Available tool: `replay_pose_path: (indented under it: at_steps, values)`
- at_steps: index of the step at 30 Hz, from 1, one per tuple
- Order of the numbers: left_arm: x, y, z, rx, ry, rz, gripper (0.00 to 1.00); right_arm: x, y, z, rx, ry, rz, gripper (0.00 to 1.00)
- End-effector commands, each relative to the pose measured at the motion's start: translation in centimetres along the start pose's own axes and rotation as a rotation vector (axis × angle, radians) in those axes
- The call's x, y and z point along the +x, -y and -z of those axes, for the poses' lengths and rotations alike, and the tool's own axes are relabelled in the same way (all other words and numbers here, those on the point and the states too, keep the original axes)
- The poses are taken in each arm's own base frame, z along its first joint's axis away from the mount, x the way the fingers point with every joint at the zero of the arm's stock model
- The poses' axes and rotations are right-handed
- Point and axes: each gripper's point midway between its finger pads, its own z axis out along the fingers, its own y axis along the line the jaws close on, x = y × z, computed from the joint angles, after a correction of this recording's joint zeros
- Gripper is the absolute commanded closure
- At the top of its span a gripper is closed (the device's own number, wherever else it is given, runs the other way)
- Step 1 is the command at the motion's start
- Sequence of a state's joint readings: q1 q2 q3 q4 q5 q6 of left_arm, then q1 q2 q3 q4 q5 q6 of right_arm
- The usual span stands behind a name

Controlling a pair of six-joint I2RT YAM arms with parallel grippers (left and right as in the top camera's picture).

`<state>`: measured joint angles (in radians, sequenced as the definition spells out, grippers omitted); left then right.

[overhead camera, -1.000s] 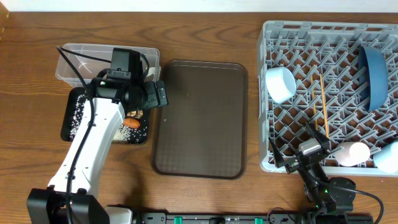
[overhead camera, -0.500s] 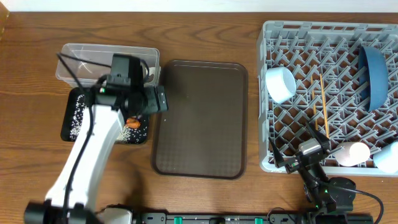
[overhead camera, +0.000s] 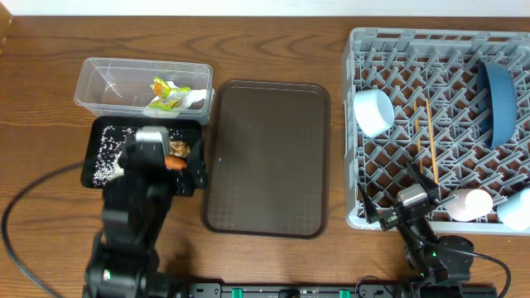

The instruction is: Sort waste into correct bins and load items into the dishwasher rack

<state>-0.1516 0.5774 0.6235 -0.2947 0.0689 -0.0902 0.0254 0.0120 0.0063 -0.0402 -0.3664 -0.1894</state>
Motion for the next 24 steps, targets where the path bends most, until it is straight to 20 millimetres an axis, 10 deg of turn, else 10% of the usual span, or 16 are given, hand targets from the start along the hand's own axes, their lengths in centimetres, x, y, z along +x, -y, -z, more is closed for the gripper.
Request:
replay_pose_path:
  at_steps: [1, 24]
  values:
    - [1.2, 0.0, 0.8, 0.020, 0.075, -0.151, 0.02, 0.1, 0.2, 0.1, 0.008, -0.001, 0.006, 0.01]
    - [7.3, -1.1, 0.4, 0.024, 0.333, -0.198, 0.02, 0.1, 0.2, 0.1, 0.008, -0.001, 0.006, 0.01]
